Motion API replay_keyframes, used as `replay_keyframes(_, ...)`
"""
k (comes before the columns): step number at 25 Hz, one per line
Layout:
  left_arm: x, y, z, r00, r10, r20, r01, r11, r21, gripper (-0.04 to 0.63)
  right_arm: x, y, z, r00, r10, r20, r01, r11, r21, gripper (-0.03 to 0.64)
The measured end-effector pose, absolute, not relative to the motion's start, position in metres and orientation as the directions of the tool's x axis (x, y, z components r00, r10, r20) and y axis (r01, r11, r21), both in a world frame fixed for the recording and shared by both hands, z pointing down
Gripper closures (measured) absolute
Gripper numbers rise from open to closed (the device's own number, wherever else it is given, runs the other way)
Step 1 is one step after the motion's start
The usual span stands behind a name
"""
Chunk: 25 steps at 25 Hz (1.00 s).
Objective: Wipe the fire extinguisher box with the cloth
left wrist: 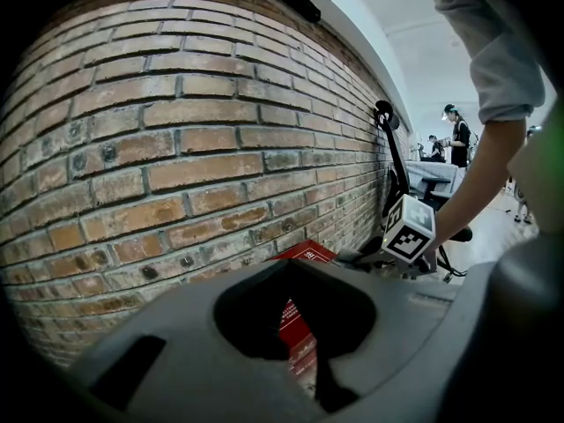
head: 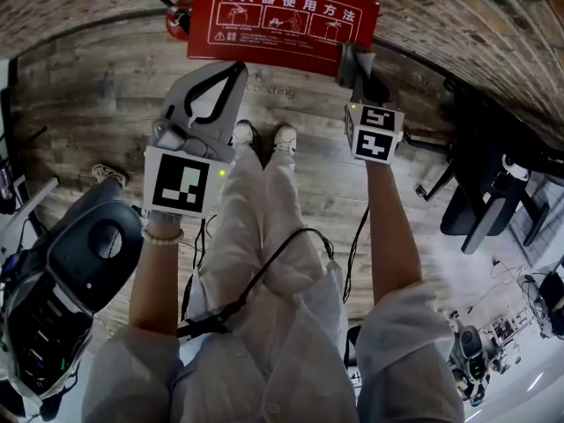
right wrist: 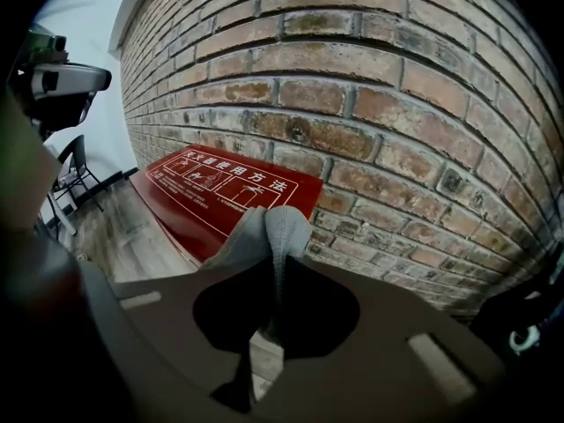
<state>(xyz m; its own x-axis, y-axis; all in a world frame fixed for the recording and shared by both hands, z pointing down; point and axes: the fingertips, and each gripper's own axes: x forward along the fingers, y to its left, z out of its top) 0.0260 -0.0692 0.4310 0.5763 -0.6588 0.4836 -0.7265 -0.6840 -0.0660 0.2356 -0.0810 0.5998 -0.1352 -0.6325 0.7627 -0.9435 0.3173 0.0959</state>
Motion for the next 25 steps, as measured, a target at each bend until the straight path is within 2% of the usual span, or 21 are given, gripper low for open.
replay_keyframes(12,0.015,-0.068,0.41,0.57,-0.682,0.458,-0.732,-0.675,-0.094,0.598,0.238,-0.08,0.587,-0.126,-0.637,0.76,-0.957,0.28,0.076,0.591)
replay_keyframes(25,-0.014,-0.055,0.326,0.578,-0.691,0.434,-0.712,-0.687,-0.145,0.598,0.199,-0.067,0.452,-0.192,-0.74,0.644,-0.964,0.267,0.019,0.591)
